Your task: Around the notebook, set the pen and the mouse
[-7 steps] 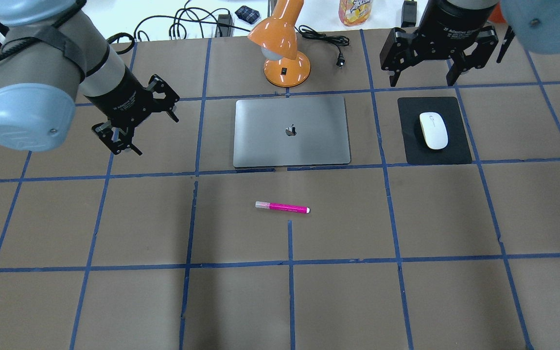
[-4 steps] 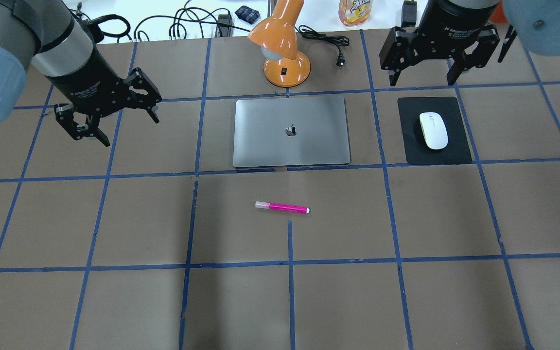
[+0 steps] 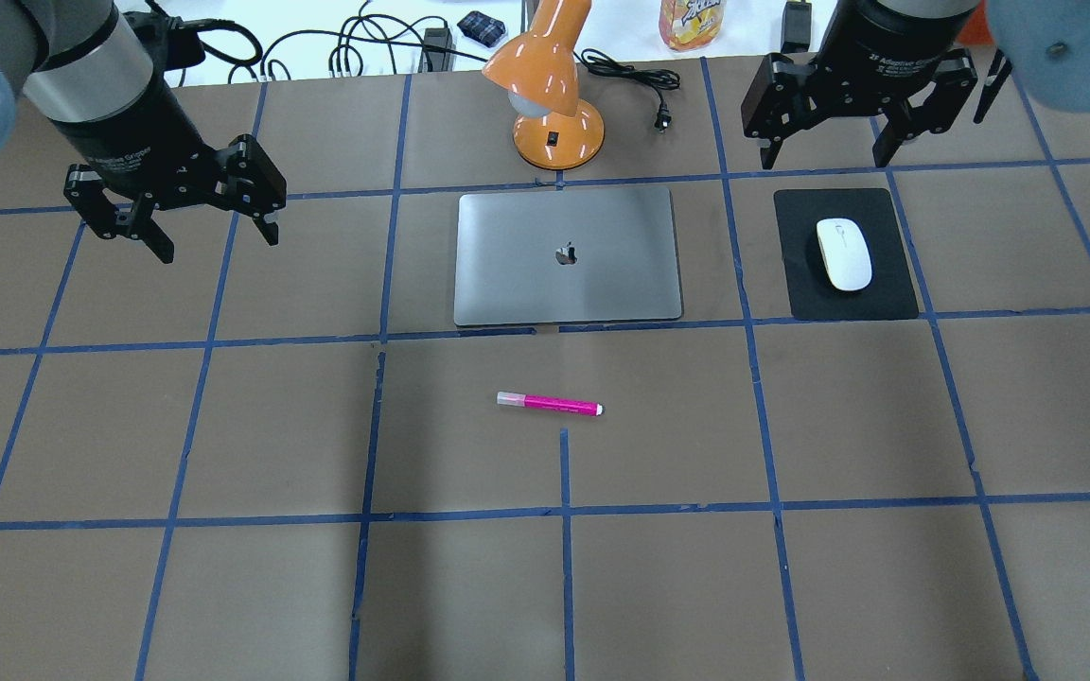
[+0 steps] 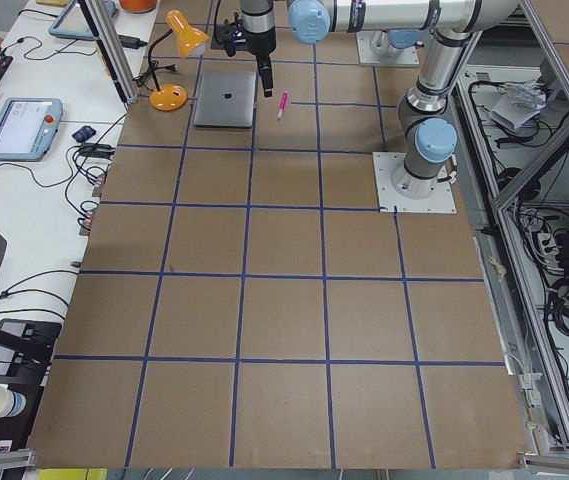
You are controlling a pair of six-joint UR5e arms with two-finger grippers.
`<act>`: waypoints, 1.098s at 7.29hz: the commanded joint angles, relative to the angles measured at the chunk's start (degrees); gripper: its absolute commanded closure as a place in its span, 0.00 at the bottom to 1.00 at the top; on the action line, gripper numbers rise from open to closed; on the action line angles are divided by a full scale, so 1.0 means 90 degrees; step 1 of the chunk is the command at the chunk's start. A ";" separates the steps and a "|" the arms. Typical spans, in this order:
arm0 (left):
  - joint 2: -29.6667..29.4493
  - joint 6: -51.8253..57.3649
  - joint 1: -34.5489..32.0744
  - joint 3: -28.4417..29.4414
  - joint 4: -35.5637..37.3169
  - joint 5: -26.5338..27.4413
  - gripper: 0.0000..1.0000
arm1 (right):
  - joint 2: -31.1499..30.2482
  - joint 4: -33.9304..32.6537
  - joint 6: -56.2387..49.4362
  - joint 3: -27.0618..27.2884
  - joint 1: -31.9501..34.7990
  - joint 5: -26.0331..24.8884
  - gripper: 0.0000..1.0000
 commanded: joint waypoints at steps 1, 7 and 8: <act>-0.0064 0.0398 0.0193 0.0153 -0.0047 0.0014 0.00 | 0.0036 -0.0017 -0.0008 0.0001 -0.0040 -0.0008 0.00; -0.0279 0.0574 0.0204 0.0476 -0.0361 0.0170 0.00 | 0.0153 -0.0017 0.0012 -0.0018 -0.0011 0.0011 0.00; -0.0270 0.0574 0.0204 0.0572 -0.0351 0.0209 0.00 | 0.0144 -0.0007 0.0002 -0.0019 -0.0011 0.0002 0.00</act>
